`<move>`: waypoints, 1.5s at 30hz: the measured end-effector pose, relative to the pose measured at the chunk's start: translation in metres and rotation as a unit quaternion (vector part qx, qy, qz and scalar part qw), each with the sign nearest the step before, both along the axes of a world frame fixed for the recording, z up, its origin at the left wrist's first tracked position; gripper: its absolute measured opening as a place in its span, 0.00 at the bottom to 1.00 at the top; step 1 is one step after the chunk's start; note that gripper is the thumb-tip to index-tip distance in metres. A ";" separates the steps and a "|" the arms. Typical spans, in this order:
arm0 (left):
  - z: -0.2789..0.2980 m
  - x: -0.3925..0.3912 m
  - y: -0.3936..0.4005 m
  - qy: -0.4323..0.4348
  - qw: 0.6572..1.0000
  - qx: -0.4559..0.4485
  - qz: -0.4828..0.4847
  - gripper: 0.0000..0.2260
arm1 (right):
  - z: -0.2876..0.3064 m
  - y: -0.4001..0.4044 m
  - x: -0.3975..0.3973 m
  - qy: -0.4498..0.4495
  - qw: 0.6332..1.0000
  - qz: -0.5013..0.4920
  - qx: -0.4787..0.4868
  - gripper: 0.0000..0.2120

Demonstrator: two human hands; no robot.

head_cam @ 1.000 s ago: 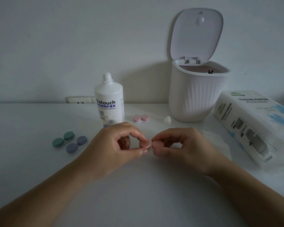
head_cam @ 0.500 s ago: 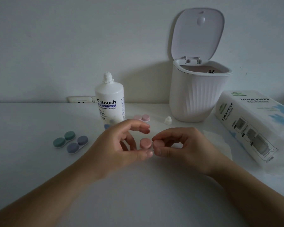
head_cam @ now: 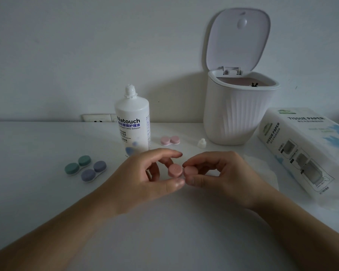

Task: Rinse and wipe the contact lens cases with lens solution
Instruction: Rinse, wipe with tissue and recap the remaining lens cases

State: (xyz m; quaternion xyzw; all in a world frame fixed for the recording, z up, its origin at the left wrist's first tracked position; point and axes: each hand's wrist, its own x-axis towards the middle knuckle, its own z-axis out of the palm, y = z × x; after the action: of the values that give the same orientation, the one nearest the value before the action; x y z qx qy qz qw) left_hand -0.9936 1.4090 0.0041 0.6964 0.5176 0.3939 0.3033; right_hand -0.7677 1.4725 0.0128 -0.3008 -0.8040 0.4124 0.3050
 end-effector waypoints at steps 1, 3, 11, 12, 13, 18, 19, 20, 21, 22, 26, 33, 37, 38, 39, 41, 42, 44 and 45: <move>0.000 0.000 0.001 -0.002 1.000 0.006 0.015 0.21 | 0.000 0.000 0.000 -0.001 1.000 -0.001 0.001 0.10; 0.000 -0.001 0.002 0.003 0.999 0.020 0.032 0.16 | 0.000 0.000 0.000 -0.001 1.000 -0.007 0.000 0.10; 0.004 0.002 -0.003 -0.005 1.000 -0.003 -0.011 0.22 | 0.001 -0.001 0.000 0.002 1.000 -0.010 -0.007 0.11; 0.003 0.002 -0.002 -0.003 1.000 -0.001 -0.008 0.24 | 0.001 -0.001 0.000 -0.001 1.000 -0.009 -0.006 0.10; 0.003 0.002 -0.003 -0.002 1.000 0.004 0.002 0.24 | 0.001 -0.001 0.000 -0.004 1.000 -0.009 -0.003 0.10; 0.002 0.000 -0.001 0.023 0.999 0.031 0.030 0.12 | 0.001 0.000 0.000 -0.010 1.000 -0.014 -0.005 0.11; 0.003 0.000 -0.002 0.028 0.999 0.033 0.020 0.09 | 0.001 -0.001 0.000 -0.012 1.000 -0.012 -0.005 0.11; 0.004 0.000 -0.003 0.029 0.999 0.032 0.008 0.08 | 0.001 -0.001 0.000 -0.013 1.000 -0.010 -0.005 0.11; 0.005 0.001 -0.004 0.028 0.999 0.026 -0.002 0.11 | 0.001 -0.001 0.000 -0.013 1.000 -0.010 -0.006 0.11; 0.005 0.001 -0.004 0.025 1.000 0.015 -0.008 0.16 | 0.001 -0.001 0.000 -0.011 1.000 -0.010 -0.007 0.11; 0.002 0.001 -0.002 0.038 0.999 0.016 0.018 0.19 | 0.002 -0.001 0.000 -0.009 1.000 -0.011 -0.009 0.11; 0.005 0.002 -0.003 0.045 0.998 0.036 -0.001 0.09 | 0.002 -0.001 0.000 -0.012 1.000 -0.008 -0.008 0.10; 0.003 0.001 -0.002 0.009 0.999 0.034 0.039 0.18 | 0.001 -0.002 0.000 -0.013 1.000 -0.013 -0.008 0.11; 0.002 0.001 -0.002 0.008 0.998 0.041 0.045 0.16 | 0.001 -0.002 0.000 -0.012 1.000 -0.013 -0.009 0.11; 0.002 0.001 -0.002 0.018 0.998 0.050 0.044 0.14 | 0.001 -0.002 -0.001 -0.011 1.000 -0.014 -0.010 0.11; 0.001 0.000 -0.002 0.042 0.997 0.057 0.033 0.10 | 0.001 -0.001 -0.001 -0.014 1.000 -0.014 -0.008 0.12; 0.001 -0.001 -0.002 0.046 0.997 0.055 0.026 0.08 | 0.001 -0.001 -0.001 -0.014 1.000 -0.014 -0.009 0.12; 0.002 -0.002 -0.002 0.053 0.997 0.054 0.007 0.07 | 0.000 -0.001 -0.001 -0.011 1.000 -0.012 -0.012 0.12; 0.003 -0.002 -0.002 0.058 0.997 0.056 -0.002 0.06 | 0.001 -0.001 -0.001 -0.012 1.000 -0.010 -0.011 0.12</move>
State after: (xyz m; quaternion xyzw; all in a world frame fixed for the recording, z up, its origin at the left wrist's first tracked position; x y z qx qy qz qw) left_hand -0.9952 1.4066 0.0067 0.7346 0.5102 0.3808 0.2345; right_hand -0.7683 1.4718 0.0134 -0.3170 -0.8000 0.4148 0.2956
